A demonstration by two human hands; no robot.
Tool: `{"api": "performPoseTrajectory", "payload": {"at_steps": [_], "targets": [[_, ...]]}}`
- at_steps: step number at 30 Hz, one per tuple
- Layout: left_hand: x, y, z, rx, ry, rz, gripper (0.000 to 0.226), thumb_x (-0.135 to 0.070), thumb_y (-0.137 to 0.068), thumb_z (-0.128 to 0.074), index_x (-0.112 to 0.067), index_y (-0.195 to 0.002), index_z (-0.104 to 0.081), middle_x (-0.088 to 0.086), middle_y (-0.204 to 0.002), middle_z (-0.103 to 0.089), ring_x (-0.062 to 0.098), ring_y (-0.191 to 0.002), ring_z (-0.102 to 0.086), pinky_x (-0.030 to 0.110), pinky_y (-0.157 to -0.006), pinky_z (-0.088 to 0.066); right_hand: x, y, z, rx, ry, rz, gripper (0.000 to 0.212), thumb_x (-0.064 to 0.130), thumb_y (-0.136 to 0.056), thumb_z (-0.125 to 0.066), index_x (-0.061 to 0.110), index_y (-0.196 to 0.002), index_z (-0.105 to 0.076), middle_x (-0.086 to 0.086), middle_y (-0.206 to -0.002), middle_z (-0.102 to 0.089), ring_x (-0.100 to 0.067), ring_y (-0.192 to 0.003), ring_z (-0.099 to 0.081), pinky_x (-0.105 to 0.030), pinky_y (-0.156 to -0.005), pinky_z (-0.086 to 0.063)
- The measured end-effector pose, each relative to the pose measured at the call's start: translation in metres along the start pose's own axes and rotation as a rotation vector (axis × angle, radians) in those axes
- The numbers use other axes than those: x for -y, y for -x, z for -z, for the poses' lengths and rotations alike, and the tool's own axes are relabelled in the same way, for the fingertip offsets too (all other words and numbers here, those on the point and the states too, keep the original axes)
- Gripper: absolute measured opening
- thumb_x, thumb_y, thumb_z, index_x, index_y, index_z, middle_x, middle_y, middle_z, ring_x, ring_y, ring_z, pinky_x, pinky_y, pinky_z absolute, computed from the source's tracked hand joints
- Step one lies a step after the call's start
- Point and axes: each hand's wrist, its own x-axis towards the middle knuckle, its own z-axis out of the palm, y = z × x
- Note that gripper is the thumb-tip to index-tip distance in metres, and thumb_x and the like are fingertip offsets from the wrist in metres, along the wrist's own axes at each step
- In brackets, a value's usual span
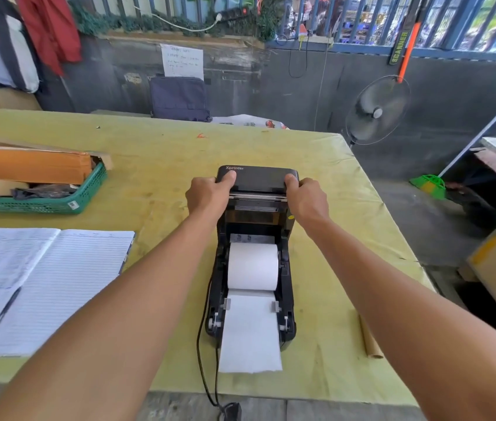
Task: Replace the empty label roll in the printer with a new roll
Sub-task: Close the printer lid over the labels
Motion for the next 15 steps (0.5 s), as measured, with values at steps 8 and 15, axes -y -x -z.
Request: {"api": "performPoseTrajectory", "payload": {"at_steps": [8,15], "targets": [[0.029,0.054,0.025,0.008,-0.057,-0.112,0.045,-0.044,-0.083,-0.064,-0.01,-0.061,-0.045,0.0,-0.052,-0.04,0.018,-0.046,-0.032,0.028,-0.042,-0.021,-0.023,0.073,-0.002,-0.099,-0.033,0.045,0.036,0.038,-0.105,-0.033,0.009,-0.102,-0.054,-0.006,-0.083,-0.058,-0.029,-0.078,-0.054,-0.037,-0.067,-0.036],[0.068,0.114,0.051,0.089,-0.041,0.017,0.049,-0.037,-0.08,-0.071,-0.015,-0.054,-0.037,-0.003,-0.051,-0.042,0.016,-0.043,-0.035,0.017,-0.031,-0.02,-0.048,0.144,0.003,-0.057,-0.151,-0.094,0.051,0.056,-0.097,-0.038,0.009,-0.108,-0.054,-0.008,-0.101,-0.059,-0.029,-0.09,-0.057,-0.04,-0.077,-0.045]]}}
